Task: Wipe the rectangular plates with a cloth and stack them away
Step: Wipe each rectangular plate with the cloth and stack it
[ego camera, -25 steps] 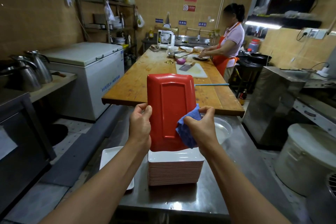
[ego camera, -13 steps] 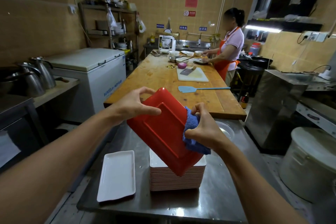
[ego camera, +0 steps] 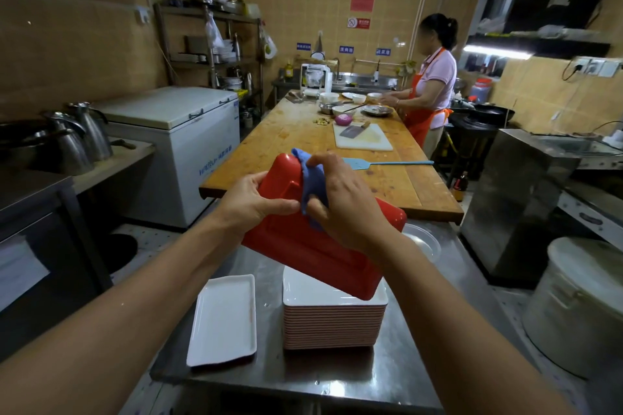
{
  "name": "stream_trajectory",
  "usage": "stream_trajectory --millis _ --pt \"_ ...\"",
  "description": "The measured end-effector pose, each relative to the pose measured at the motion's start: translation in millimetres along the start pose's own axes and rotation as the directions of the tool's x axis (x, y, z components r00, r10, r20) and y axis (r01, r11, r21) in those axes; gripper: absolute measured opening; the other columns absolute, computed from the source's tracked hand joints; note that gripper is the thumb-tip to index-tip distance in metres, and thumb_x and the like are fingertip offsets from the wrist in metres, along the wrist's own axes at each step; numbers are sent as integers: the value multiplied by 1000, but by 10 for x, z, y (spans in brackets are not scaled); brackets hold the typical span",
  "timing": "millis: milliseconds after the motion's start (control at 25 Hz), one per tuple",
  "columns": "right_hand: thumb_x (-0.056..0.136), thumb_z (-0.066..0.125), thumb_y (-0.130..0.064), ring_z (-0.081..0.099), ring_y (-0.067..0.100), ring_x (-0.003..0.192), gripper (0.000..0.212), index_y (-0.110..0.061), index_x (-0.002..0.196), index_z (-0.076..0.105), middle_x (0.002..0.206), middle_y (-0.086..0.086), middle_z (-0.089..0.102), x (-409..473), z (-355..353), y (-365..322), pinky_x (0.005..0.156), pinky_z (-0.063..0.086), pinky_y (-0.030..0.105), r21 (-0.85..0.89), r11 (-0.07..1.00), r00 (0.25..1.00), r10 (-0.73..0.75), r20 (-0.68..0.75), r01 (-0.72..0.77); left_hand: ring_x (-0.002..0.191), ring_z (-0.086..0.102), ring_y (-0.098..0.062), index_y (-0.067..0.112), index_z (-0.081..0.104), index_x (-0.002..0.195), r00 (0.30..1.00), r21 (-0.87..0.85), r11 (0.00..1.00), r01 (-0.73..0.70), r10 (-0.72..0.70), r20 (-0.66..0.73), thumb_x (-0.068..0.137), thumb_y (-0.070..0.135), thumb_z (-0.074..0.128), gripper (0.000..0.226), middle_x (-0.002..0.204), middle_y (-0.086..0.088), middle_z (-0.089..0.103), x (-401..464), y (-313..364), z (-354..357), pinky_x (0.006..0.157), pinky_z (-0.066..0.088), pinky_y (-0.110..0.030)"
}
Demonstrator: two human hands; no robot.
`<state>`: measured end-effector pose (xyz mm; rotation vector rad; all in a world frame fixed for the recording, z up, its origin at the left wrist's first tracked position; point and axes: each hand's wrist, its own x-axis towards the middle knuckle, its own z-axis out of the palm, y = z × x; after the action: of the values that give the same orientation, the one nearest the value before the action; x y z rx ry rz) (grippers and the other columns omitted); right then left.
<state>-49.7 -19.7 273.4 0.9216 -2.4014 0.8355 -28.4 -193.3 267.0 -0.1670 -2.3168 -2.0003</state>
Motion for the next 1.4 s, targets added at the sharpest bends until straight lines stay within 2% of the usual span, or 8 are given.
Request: stream_trajectory --millis 200,320,400,520,640,920,1200,1400 --pt "72 47 -32 45 17 89 43 -20 113 44 103 2 51 -229 -41 342 79 32 30 -110 989 994 105 10 -103 73 71 -19 19 66 100 985 -158 982 99 -120 -124 52 20 77 50 87 -3 74 -121 -72 -221 55 55 -28" --pt "81 45 -23 52 6 77 30 -18 110 39 101 3 46 -319 -1 509 62 39 17 101 974 979 205 6 -204 79 70 -25 16 65 106 967 -239 960 149 -191 -167 54 18 76 53 93 -8 72 -148 -170 -257 58 55 -33" --pt "86 45 -10 54 0 89 33 -18 117 37 114 3 41 -310 38 524 67 39 7 176 961 976 218 -6 -213 85 67 -29 16 65 106 948 -318 929 187 -256 -189 56 18 75 51 96 -10 70 -144 -237 -238 66 55 -38" --pt "83 46 -2 33 11 129 45 -11 127 39 148 4 26 -350 128 494 100 37 31 222 962 986 163 -16 -156 88 65 -32 18 64 105 903 -445 868 221 -354 -243 68 11 74 38 97 -13 69 -90 -304 -201 72 53 -42" --pt "81 50 4 17 20 144 51 -7 130 39 156 4 11 -573 306 483 108 34 50 261 958 992 127 0 -122 83 64 -31 19 61 110 847 -531 806 261 -456 -275 76 11 73 37 94 -12 68 -42 -320 -181 64 51 -42" --pt "82 57 -9 16 28 140 43 -11 122 44 146 6 25 -588 771 224 116 16 48 85 996 983 -12 -181 28 69 62 -30 14 59 98 770 -625 722 295 -567 -292 76 14 74 26 84 -13 65 0 -305 47 51 46 -42" --pt "83 42 -25 15 25 142 45 -20 127 33 149 14 31 -551 1234 -184 116 17 49 150 979 988 -126 -94 139 105 62 -35 5 61 118 706 -663 695 279 -616 -348 81 23 71 42 115 -19 64 -7 -417 -92 93 48 -50" --pt "77 53 -14 27 29 139 40 -8 117 51 144 9 40 -353 1246 47 112 25 49 233 971 990 75 -117 -46 95 63 -38 7 56 122 683 -672 694 260 -624 -380 80 16 71 46 115 -19 63 -182 -515 -308 81 50 -55"
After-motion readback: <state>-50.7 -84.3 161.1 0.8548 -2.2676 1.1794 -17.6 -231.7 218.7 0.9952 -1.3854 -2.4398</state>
